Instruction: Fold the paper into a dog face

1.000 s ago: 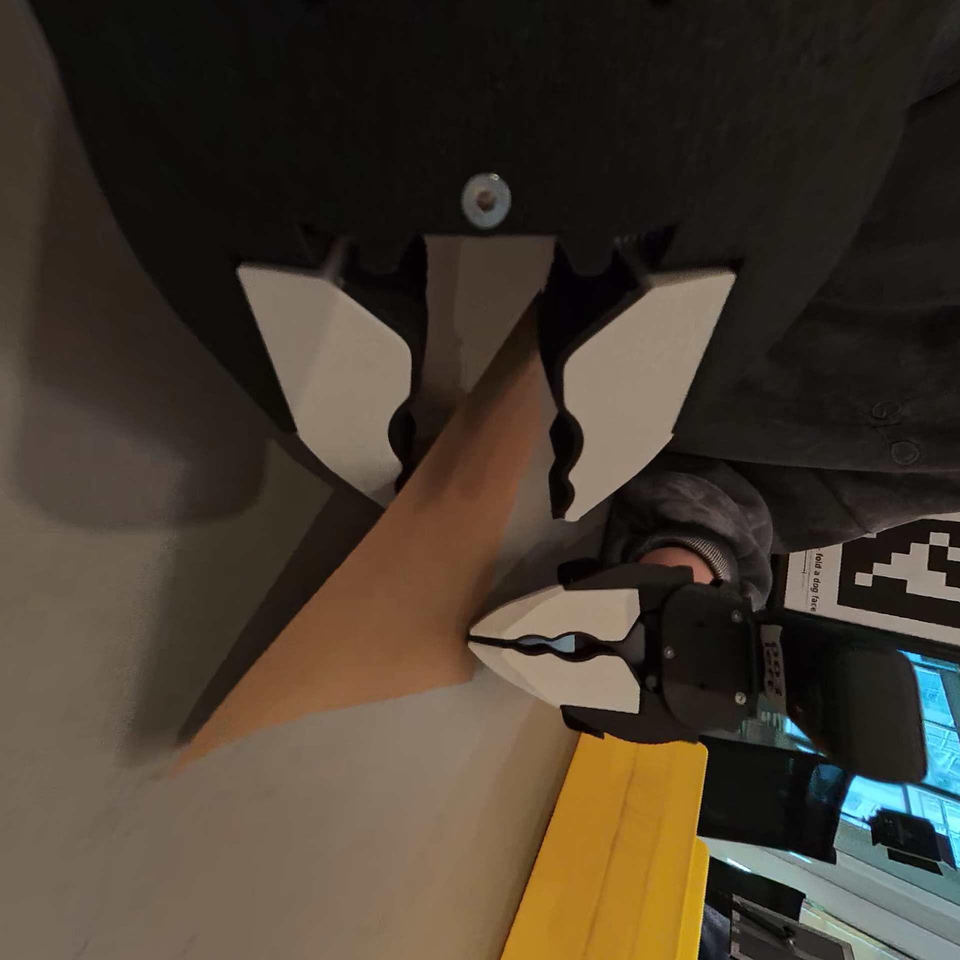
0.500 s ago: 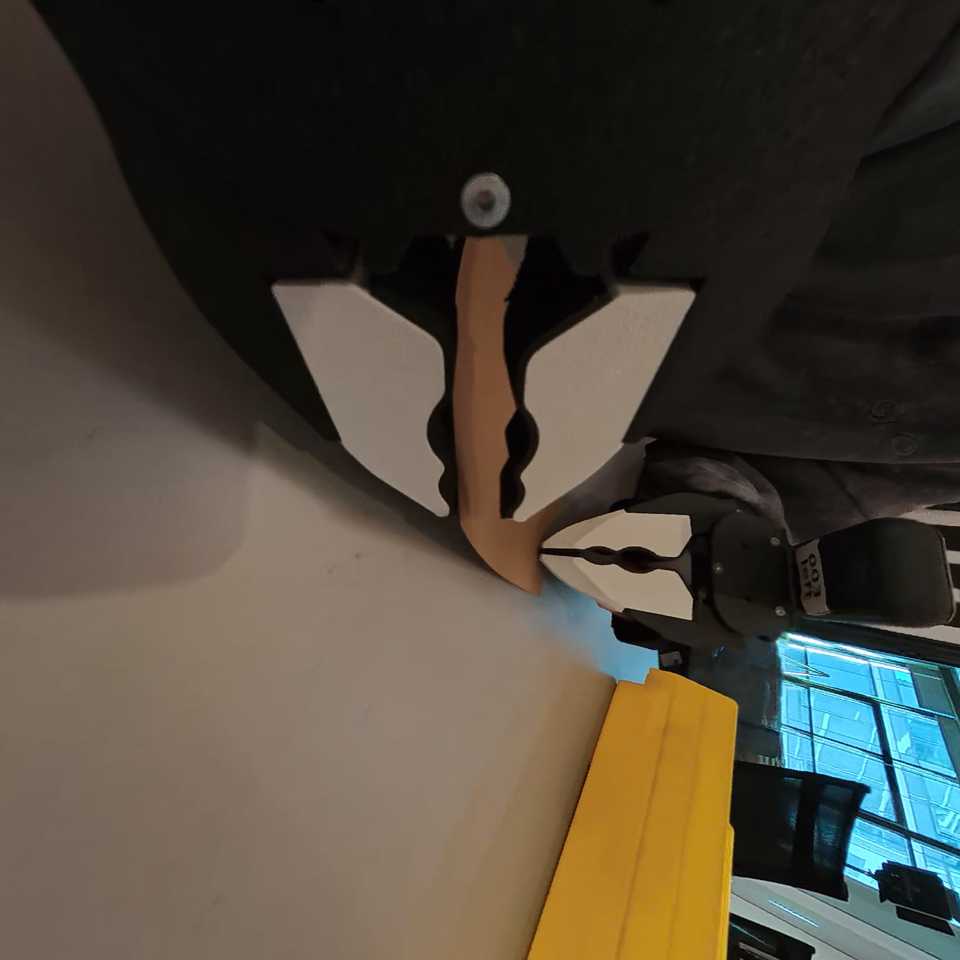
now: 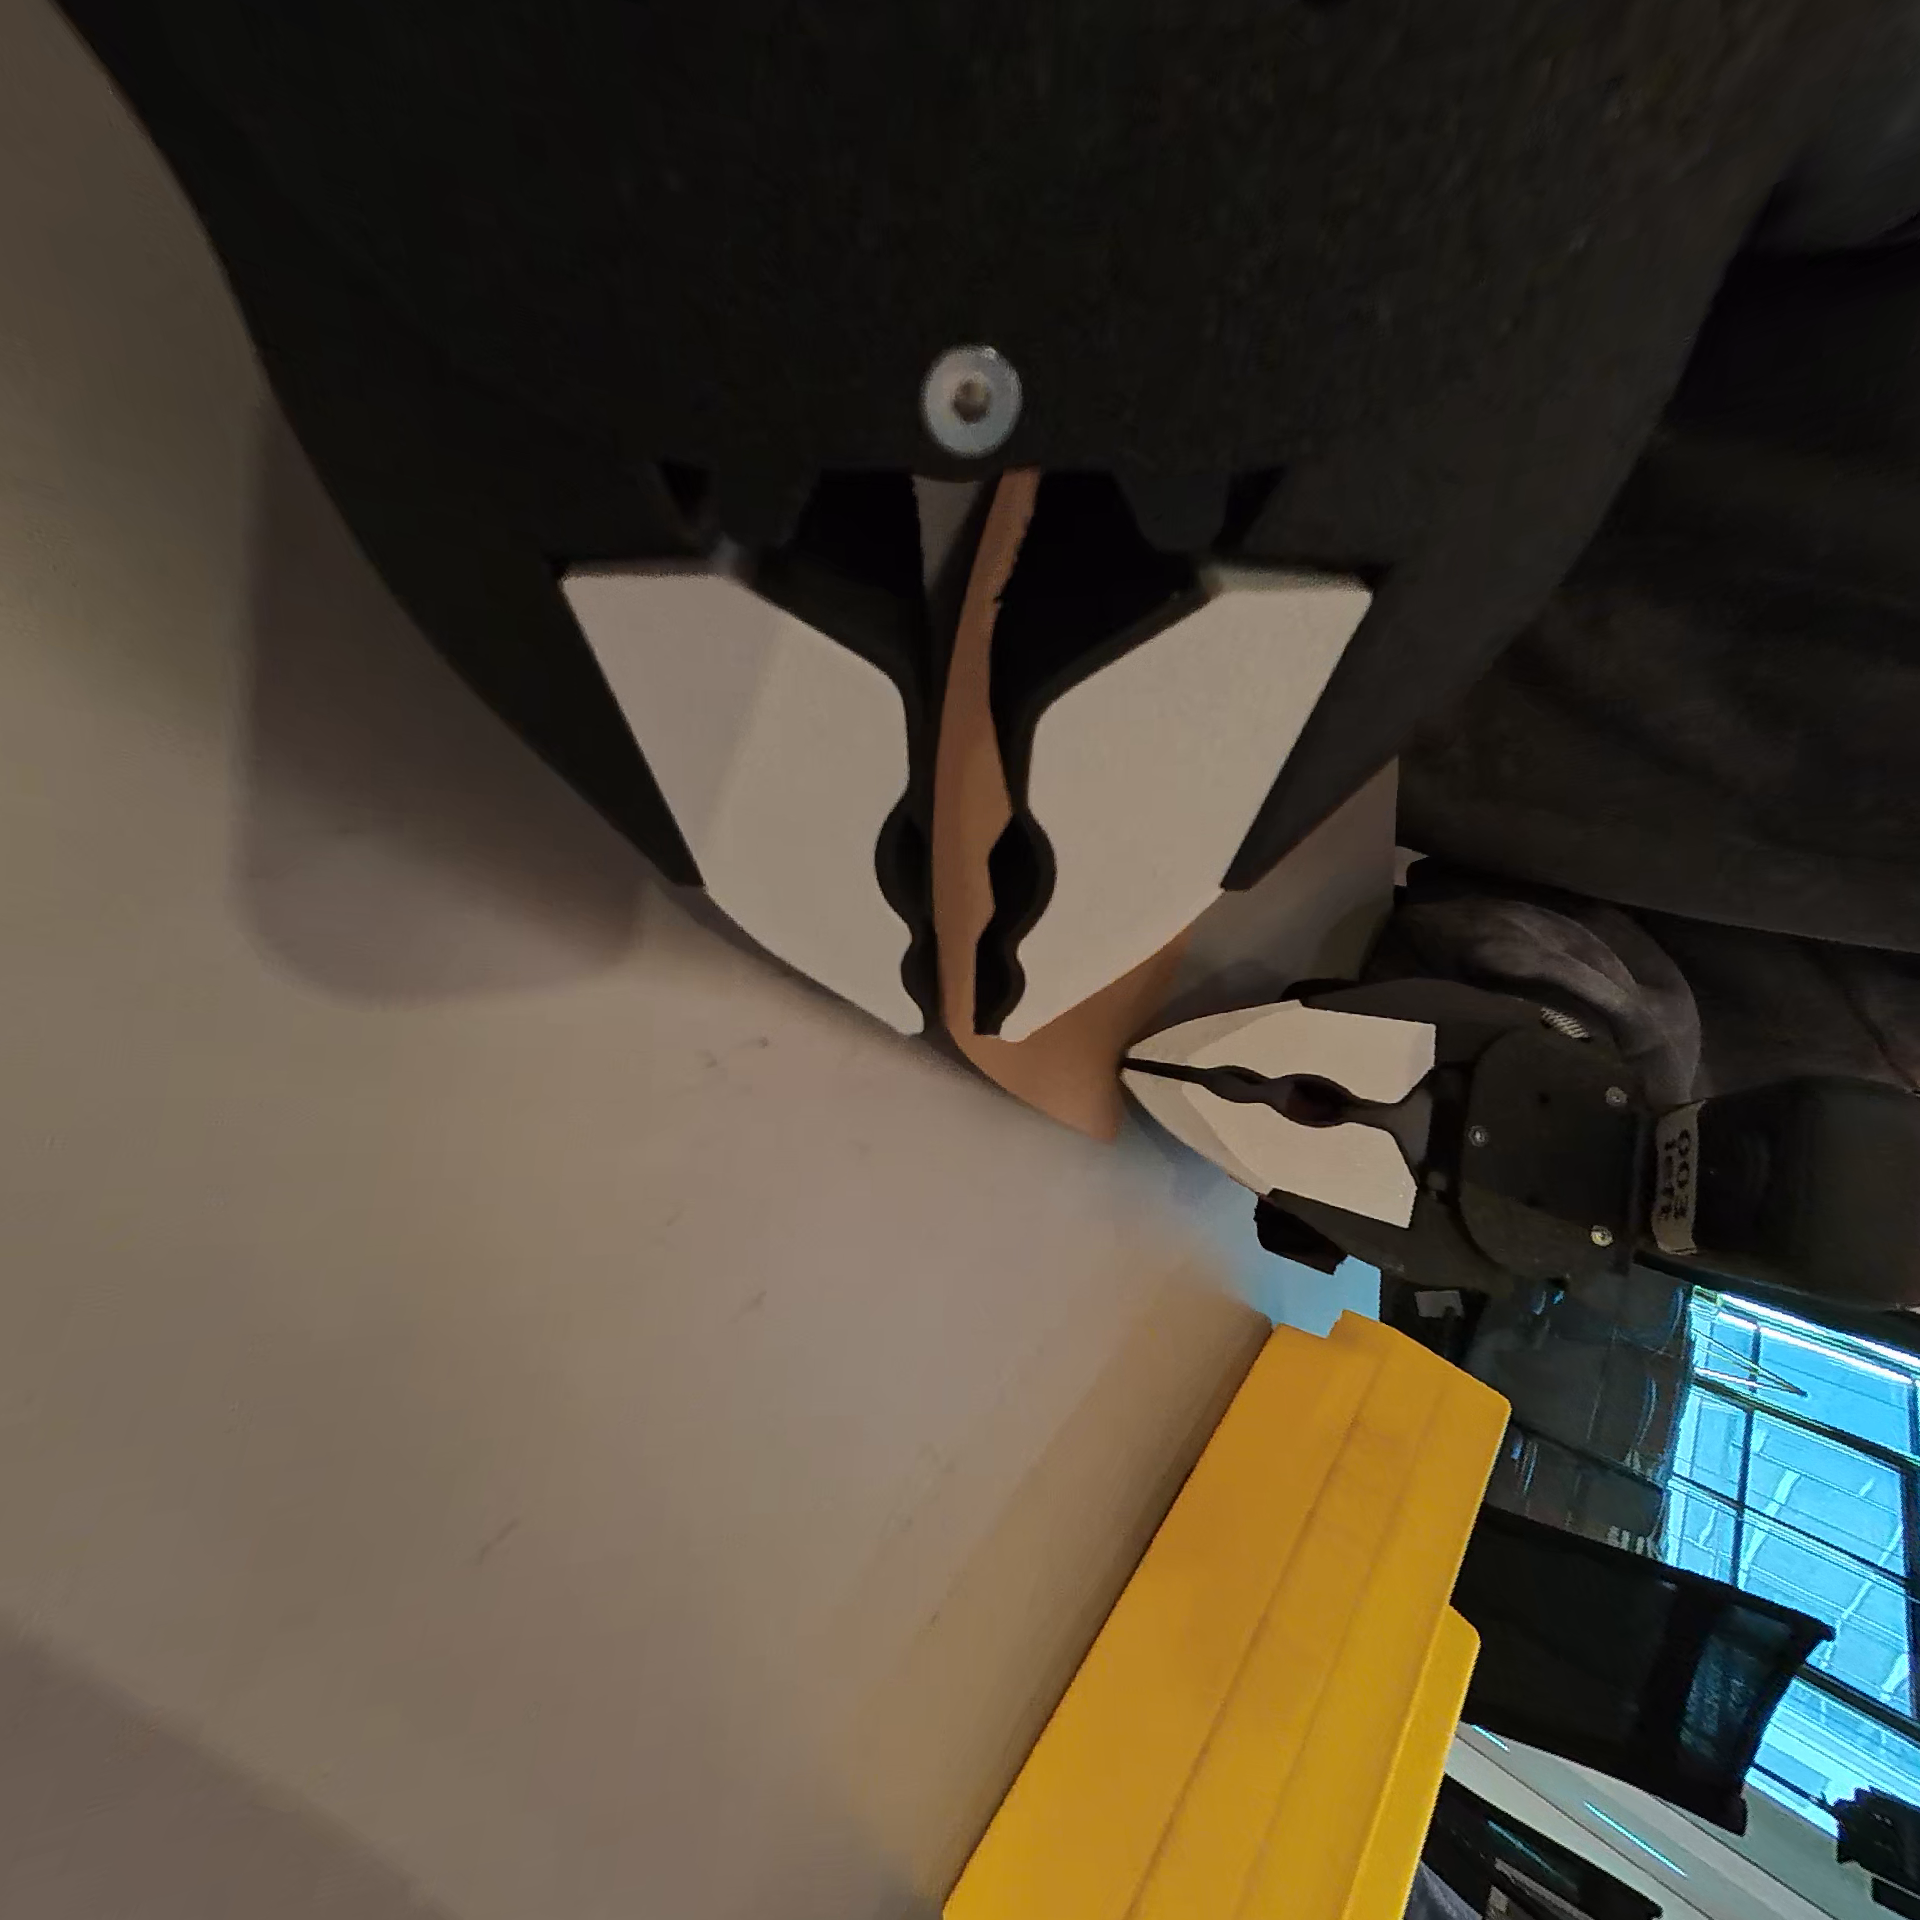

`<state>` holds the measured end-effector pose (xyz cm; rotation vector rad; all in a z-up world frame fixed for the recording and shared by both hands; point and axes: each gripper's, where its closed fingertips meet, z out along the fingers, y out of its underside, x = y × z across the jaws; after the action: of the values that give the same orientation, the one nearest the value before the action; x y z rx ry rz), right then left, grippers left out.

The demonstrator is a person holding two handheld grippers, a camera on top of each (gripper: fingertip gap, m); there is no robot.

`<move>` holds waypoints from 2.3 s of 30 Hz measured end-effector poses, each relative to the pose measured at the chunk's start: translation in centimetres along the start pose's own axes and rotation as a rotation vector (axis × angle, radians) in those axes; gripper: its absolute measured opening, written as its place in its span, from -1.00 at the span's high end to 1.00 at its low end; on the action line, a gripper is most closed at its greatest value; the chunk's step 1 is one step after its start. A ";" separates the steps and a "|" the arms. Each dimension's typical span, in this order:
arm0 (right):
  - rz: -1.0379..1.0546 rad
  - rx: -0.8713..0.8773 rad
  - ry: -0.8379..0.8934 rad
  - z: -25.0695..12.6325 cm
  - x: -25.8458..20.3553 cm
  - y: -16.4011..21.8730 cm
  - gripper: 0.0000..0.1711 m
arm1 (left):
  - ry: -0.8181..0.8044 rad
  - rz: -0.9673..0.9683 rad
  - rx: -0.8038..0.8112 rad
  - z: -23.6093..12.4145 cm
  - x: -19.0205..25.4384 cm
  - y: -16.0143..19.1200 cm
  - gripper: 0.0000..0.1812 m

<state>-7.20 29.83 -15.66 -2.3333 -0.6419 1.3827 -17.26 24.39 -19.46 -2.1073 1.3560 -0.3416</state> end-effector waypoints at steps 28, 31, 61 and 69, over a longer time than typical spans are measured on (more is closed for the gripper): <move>-0.562 -0.269 0.538 3.6 -2.7 6.6 1.00 | -0.014 0.000 -0.003 0.0 0.0 0.0 1.00; -0.552 -0.249 0.522 4.4 -3.4 7.1 1.00 | -0.019 0.002 -0.004 0.0 0.0 0.0 1.00; -0.654 -0.317 0.567 7.6 -7.9 12.0 1.00 | -0.016 0.115 0.010 -0.4 0.6 0.3 1.00; -0.656 -0.317 0.552 7.6 -7.9 12.0 1.00 | 0.215 0.087 0.031 -0.8 3.0 0.3 1.00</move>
<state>-14.85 16.03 -19.58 -2.2493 -1.3419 0.3494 -16.55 21.33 -19.39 -2.0244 1.5496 -0.5621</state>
